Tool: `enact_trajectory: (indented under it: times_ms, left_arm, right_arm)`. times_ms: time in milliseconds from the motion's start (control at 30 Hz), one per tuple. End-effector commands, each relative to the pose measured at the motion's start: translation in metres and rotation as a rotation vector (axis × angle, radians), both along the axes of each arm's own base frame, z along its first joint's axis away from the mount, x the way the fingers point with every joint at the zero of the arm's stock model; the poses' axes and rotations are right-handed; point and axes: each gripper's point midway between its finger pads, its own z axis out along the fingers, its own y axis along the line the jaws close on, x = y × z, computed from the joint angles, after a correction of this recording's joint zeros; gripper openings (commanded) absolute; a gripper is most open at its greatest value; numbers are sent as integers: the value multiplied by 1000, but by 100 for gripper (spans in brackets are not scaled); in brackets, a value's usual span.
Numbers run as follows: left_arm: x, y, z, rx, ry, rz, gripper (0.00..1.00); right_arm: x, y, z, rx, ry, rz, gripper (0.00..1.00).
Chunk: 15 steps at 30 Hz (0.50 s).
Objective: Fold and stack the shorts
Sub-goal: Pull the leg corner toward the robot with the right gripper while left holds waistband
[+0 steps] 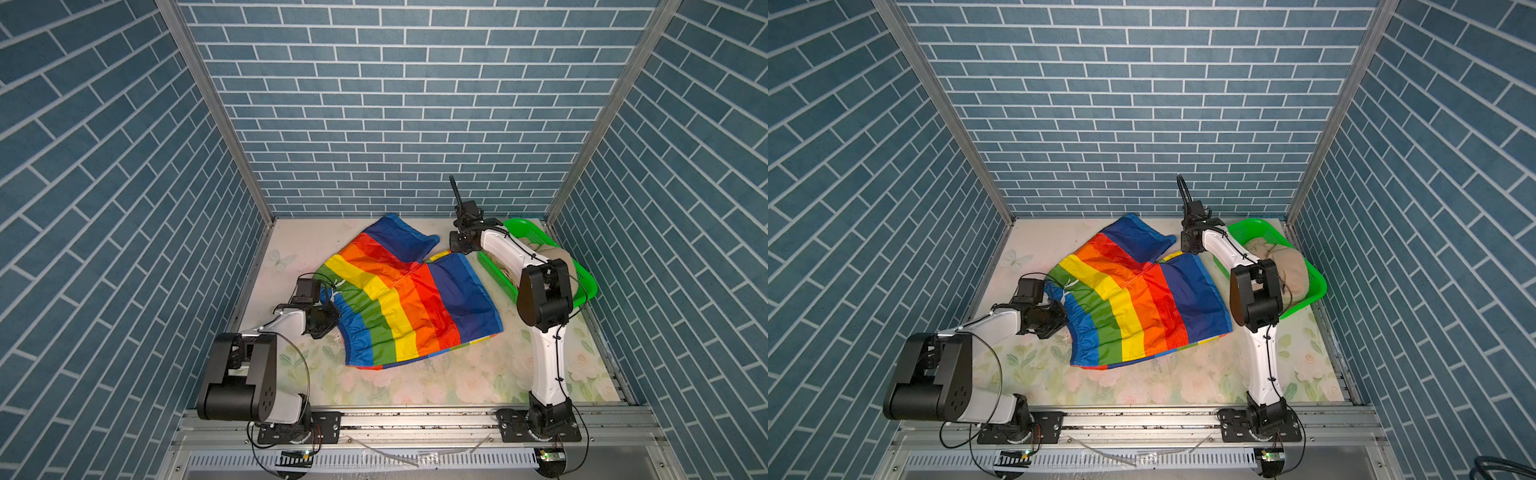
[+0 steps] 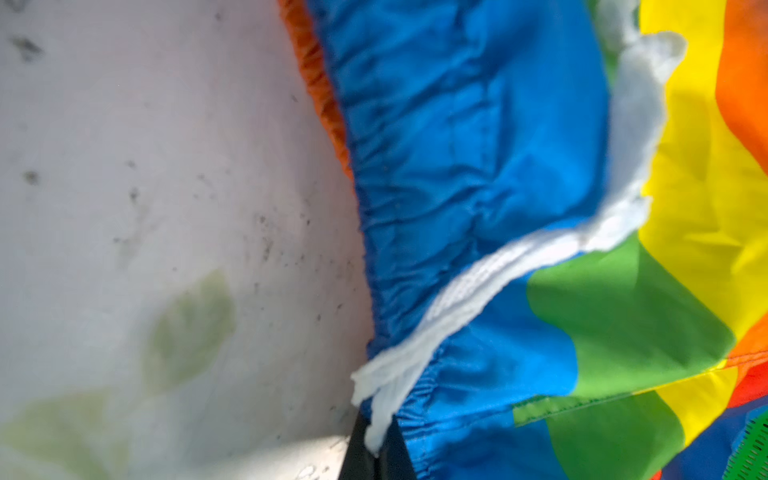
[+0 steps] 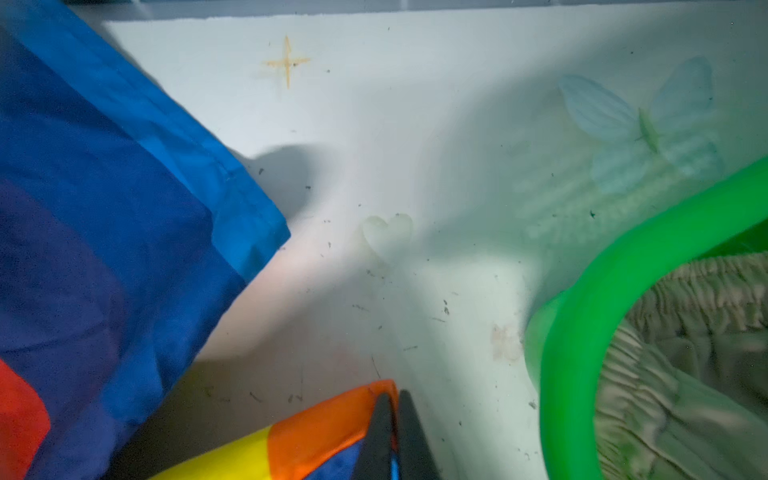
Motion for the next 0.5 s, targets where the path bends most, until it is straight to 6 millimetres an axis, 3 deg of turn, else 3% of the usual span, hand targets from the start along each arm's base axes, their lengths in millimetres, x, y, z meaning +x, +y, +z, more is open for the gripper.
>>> enact_trajectory:
  times_ms: [0,100,133,233,400,467]
  left_arm:
    - [-16,13,-24,83,101,-2,5]
    - [-4,17,-20,102,94,0,4]
    - [2,19,-19,106,89,2,4]
    - [25,33,-8,135,60,21,4]
    - [65,85,9,168,41,142,4]
    - [74,97,18,149,23,198,11]
  right_arm:
    - [2,-5,-4,-47,5,1,36]
    - [-5,2,-3,-36,1,17,46]
    - [-8,4,14,-27,-32,23,48]
    - [-23,13,28,-13,-59,60,50]
    - [-68,26,38,13,-75,151,57]
    - [-91,25,34,23,-55,158,65]
